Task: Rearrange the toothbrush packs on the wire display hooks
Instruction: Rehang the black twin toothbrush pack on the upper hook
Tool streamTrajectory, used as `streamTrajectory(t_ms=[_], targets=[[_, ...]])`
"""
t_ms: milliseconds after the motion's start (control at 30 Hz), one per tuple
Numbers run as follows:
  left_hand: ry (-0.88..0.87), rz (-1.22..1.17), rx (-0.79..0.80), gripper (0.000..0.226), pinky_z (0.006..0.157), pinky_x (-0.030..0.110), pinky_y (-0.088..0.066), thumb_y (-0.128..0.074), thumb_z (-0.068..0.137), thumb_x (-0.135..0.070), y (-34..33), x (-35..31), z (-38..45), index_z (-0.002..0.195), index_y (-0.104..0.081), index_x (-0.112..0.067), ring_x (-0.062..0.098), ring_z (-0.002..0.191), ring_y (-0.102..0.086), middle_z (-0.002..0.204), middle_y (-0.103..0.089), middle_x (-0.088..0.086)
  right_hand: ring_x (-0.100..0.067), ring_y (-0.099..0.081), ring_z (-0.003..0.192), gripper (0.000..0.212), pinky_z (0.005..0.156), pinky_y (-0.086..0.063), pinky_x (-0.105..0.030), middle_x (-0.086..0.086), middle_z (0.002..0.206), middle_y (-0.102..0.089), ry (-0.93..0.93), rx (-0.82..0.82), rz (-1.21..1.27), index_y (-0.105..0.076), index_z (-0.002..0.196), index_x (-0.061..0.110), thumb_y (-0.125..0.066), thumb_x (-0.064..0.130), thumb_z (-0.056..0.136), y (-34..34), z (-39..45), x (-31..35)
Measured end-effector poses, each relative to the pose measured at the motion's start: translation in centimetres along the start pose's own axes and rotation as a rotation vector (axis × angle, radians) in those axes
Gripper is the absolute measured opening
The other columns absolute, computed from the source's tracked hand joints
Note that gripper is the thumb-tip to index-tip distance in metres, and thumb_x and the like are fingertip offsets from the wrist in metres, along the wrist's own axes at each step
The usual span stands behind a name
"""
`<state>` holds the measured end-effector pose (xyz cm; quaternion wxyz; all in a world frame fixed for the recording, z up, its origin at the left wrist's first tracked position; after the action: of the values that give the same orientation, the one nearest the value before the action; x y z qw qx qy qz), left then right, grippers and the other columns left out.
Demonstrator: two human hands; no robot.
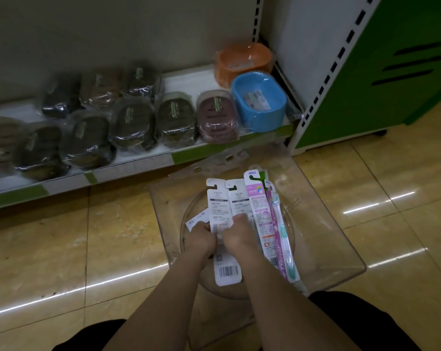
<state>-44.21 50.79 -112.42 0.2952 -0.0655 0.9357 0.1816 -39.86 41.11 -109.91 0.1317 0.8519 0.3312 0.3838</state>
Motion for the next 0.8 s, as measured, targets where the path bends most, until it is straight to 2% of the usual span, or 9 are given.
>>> streamTrajectory(t_ms=[67, 133, 267, 333, 400, 467, 567, 667, 800], targets=[[-0.005, 0.024, 0.012, 0.009, 0.081, 0.051, -0.056, -0.049, 0.084, -0.007, 0.6, -0.7, -0.6, 0.083, -0.055, -0.014, 0.033, 0.094, -0.065, 0.100, -0.067, 0.017, -0.029, -0.054, 0.117, 0.041, 0.090, -0.043, -0.030, -0.011, 0.127, -0.055, -0.017, 0.022, 0.074, -0.040, 0.133, 0.011, -0.049, 0.016, 0.094, 1.1, -0.6, 1.0], [-0.023, 0.038, 0.018, 0.013, 0.083, 0.048, -0.056, -0.043, 0.088, -0.004, 1.4, -2.2, -3.1, 0.087, -0.053, -0.013, 0.031, 0.096, -0.063, 0.101, -0.065, 0.015, -0.029, -0.055, 0.115, 0.036, 0.090, -0.045, -0.030, -0.011, 0.127, -0.057, -0.038, 0.022, 0.138, -0.049, 0.129, 0.007, -0.049, 0.015, 0.094, 1.5, -0.4, 1.0], [-0.122, 0.017, -0.001, 0.016, 0.064, 0.033, -0.054, -0.040, 0.098, -0.009, 2.8, -4.3, -6.0, 0.096, -0.051, -0.020, 0.016, 0.078, -0.059, 0.086, -0.059, -0.003, -0.027, -0.062, 0.102, 0.025, 0.089, -0.053, -0.040, -0.010, 0.119, -0.065, -0.091, 0.093, 0.362, -0.063, 0.115, 0.008, -0.052, 0.011, 0.092, 2.4, -1.6, 2.4], [-0.201, 0.035, -0.033, 0.016, 0.068, 0.034, -0.055, -0.041, 0.098, -0.010, 3.4, -5.4, -6.6, 0.102, -0.052, -0.021, 0.019, 0.082, -0.063, 0.094, -0.062, -0.001, -0.023, -0.061, 0.101, 0.024, 0.086, -0.053, -0.036, -0.004, 0.115, -0.065, -0.033, 0.067, 0.407, -0.061, 0.116, 0.010, -0.054, 0.014, 0.093, 3.6, -2.3, 3.7], [-0.224, -0.012, -0.049, 0.013, 0.073, 0.037, -0.057, -0.044, 0.097, -0.009, 3.8, -6.4, -7.3, 0.101, -0.054, -0.016, 0.021, 0.085, -0.065, 0.101, -0.065, 0.003, -0.018, -0.058, 0.094, 0.021, 0.073, -0.048, -0.027, 0.000, 0.104, -0.061, 0.085, 0.005, 0.363, -0.058, 0.114, 0.010, -0.052, 0.017, 0.095, 5.0, -3.5, 5.0], [-0.225, -0.065, -0.059, 0.011, 0.077, 0.039, -0.056, -0.046, 0.096, -0.007, 4.1, -7.8, -8.6, 0.098, -0.055, -0.013, 0.021, 0.085, -0.065, 0.102, -0.067, 0.006, -0.015, -0.056, 0.089, 0.018, 0.069, -0.042, -0.025, 0.000, 0.100, -0.060, 0.190, -0.041, 0.346, -0.057, 0.111, 0.012, -0.051, 0.017, 0.095, 6.5, -5.4, 6.3], [-0.250, -0.110, -0.052, 0.011, 0.081, 0.039, -0.054, -0.048, 0.095, -0.006, 4.4, -10.1, -11.4, 0.096, -0.056, -0.014, 0.016, 0.084, -0.063, 0.096, -0.067, 0.001, -0.015, -0.059, 0.089, 0.009, 0.072, -0.047, -0.027, 0.003, 0.099, -0.062, 0.255, -0.063, 0.364, -0.056, 0.102, 0.019, -0.051, 0.019, 0.095, 8.9, -8.1, 7.7], [-0.268, -0.124, -0.020, 0.010, 0.077, 0.031, -0.052, -0.049, 0.096, -0.010, 4.7, -12.6, -14.2, 0.102, -0.056, -0.013, 0.009, 0.082, -0.060, 0.090, -0.063, -0.007, -0.019, -0.063, 0.097, 0.013, 0.084, -0.054, -0.037, 0.001, 0.107, -0.066, 0.251, -0.082, 0.406, -0.060, 0.104, 0.018, -0.053, 0.022, 0.094, 11.4, -10.0, 8.9], [-0.286, -0.178, -0.025, 0.010, 0.074, 0.023, -0.049, -0.050, 0.095, -0.009, 5.4, -16.1, -18.3, 0.103, -0.055, -0.013, 0.007, 0.081, -0.059, 0.090, -0.063, -0.006, -0.017, -0.065, 0.095, 0.013, 0.084, -0.055, -0.045, 0.006, 0.104, -0.068, 0.261, -0.098, 0.427, -0.061, 0.103, 0.029, -0.055, 0.032, 0.092, 14.3, -13.2, 11.0]])
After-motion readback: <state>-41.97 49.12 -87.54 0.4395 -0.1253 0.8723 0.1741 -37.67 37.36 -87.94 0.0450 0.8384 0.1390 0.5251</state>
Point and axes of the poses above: each hand's wrist, its own z-axis towards the middle knuckle, its own y-axis out of the back of the hand, x = y × z, the point moved 3 cm from there along z, towards the middle knuckle
